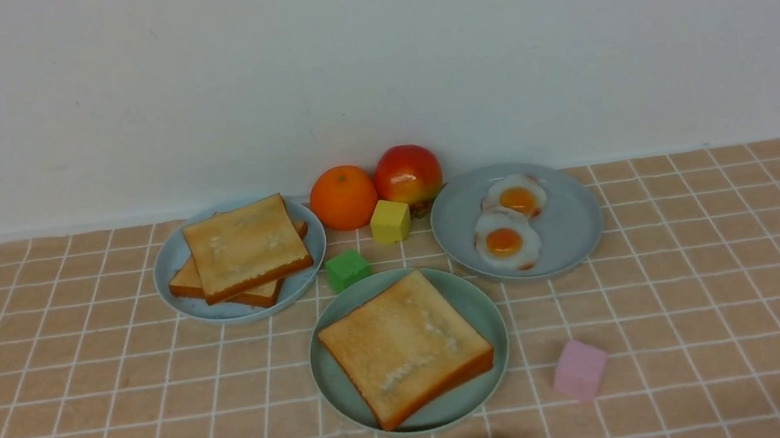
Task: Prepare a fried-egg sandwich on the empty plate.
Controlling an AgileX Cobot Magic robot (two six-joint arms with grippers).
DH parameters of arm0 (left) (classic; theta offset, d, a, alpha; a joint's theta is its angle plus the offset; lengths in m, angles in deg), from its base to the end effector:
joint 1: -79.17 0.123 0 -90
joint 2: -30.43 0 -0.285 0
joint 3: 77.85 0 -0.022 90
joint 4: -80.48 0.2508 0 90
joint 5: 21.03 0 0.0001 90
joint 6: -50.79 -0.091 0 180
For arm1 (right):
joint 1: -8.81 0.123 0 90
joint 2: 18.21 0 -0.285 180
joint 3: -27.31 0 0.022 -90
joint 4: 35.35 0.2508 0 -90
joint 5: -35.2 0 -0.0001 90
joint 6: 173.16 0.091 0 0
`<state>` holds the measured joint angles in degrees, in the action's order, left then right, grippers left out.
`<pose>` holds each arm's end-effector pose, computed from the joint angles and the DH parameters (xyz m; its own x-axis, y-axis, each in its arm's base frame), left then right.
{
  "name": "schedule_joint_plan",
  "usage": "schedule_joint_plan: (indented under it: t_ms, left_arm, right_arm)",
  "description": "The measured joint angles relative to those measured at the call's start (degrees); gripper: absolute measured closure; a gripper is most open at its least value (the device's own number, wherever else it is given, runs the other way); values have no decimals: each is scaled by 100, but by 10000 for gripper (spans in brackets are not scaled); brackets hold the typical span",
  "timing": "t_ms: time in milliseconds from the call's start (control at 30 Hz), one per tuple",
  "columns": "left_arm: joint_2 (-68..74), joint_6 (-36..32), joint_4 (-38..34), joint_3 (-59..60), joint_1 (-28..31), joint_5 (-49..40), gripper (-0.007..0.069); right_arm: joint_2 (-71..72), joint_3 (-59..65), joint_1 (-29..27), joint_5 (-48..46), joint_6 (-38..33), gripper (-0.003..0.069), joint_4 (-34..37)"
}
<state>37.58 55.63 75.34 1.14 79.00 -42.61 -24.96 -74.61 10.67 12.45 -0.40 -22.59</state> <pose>0.0526 -0.0032 0.1696 -0.3045 -0.1661 -0.9379 -0.0168 0.9855 -0.1691 0.0511 0.0095 0.1743 -0.3016 0.0694 -0.9509 -0.0903 0.9908 0.1009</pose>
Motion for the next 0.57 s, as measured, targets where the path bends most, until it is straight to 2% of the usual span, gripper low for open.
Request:
schedule_joint_plan:
  t_ms: [567]
  left_arm:
    - [0, 0, 0, 0, 0, 0, 620]
  right_arm:
    - [0, 0, 0, 0, 0, 595, 0]
